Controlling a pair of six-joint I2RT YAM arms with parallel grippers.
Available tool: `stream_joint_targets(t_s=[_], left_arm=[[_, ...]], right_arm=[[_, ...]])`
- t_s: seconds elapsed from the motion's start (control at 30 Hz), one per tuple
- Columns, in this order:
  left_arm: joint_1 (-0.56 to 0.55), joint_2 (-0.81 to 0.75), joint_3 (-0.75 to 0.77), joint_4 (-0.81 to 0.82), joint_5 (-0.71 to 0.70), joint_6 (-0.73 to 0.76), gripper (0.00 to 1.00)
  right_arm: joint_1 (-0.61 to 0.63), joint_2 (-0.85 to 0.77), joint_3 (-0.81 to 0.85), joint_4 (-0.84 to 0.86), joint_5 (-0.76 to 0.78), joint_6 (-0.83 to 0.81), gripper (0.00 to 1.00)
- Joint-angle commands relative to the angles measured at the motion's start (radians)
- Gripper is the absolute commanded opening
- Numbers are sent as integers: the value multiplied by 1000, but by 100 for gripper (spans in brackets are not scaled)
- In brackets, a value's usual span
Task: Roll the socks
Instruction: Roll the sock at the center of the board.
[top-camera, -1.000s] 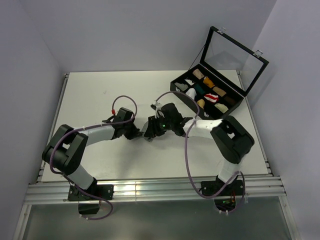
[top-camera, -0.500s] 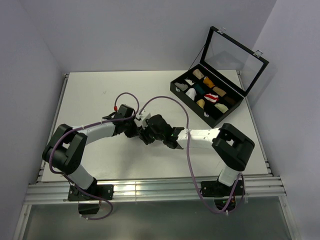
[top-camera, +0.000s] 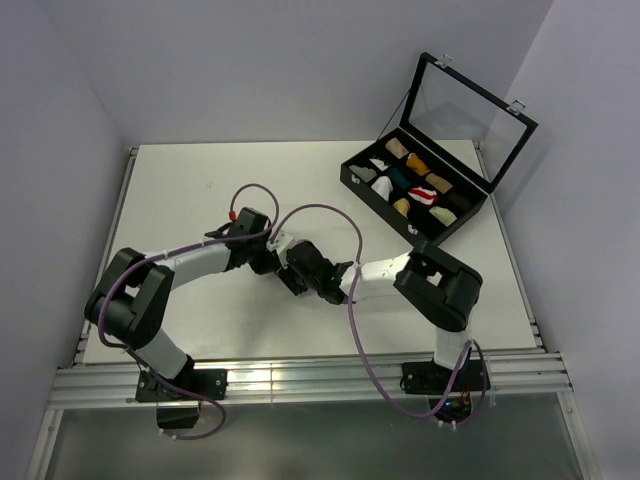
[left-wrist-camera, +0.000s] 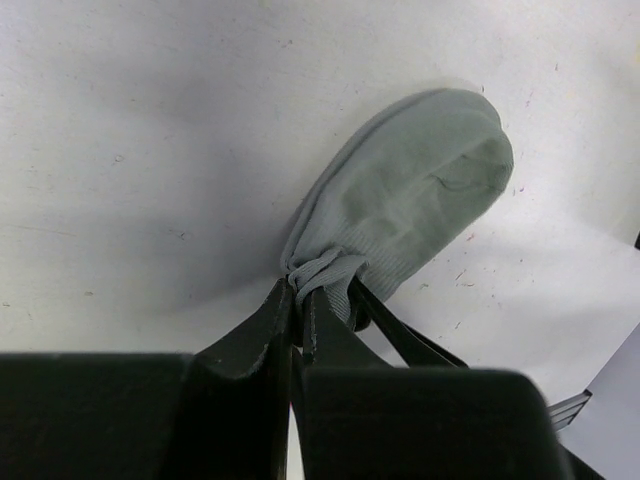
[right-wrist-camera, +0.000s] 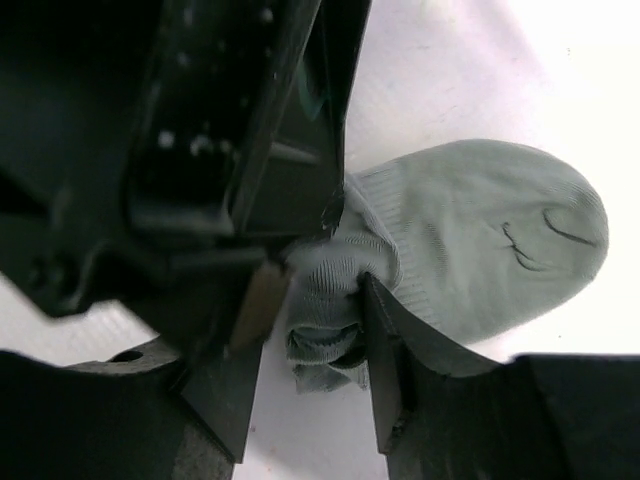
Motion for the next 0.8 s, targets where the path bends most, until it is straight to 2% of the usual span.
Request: stream_joint_targets(t_s=[0.0,0.07,0.17,0.2,0.27,0.3,0.33,0.4,0.43,0.6,0.77], left_arm=[[-1,5,43,-1,24,32,1],[1,7,50,-1,30,36,1],[7,7,50,1,35,38,1],[9,5,50,1,36,38,1],[15,-5,43,7,32,35,4],[16,-13,42,10,29,30,8],[19,-31,37,10,18,29,18],[24,-59,30,5,-22,26,28],[25,-86,21,4,-36,26,39],[35,-194,-45,2,-117,4,61],[38,-289,-148,40,-139,-48,64]], right_arm=[[5,51,12,1,75,-1,49],[5,68,7,-7,94,7,46],[1,90,4,-24,86,18,26],[1,90,7,-28,77,22,14],[-5,82,6,-42,52,25,2],[-11,76,7,-51,5,25,0],[-27,70,12,-62,-27,53,0],[-53,52,20,-100,-116,93,0],[-68,45,36,-119,-214,108,0],[-175,50,139,-310,-512,194,0],[-252,132,276,-438,-788,277,0]])
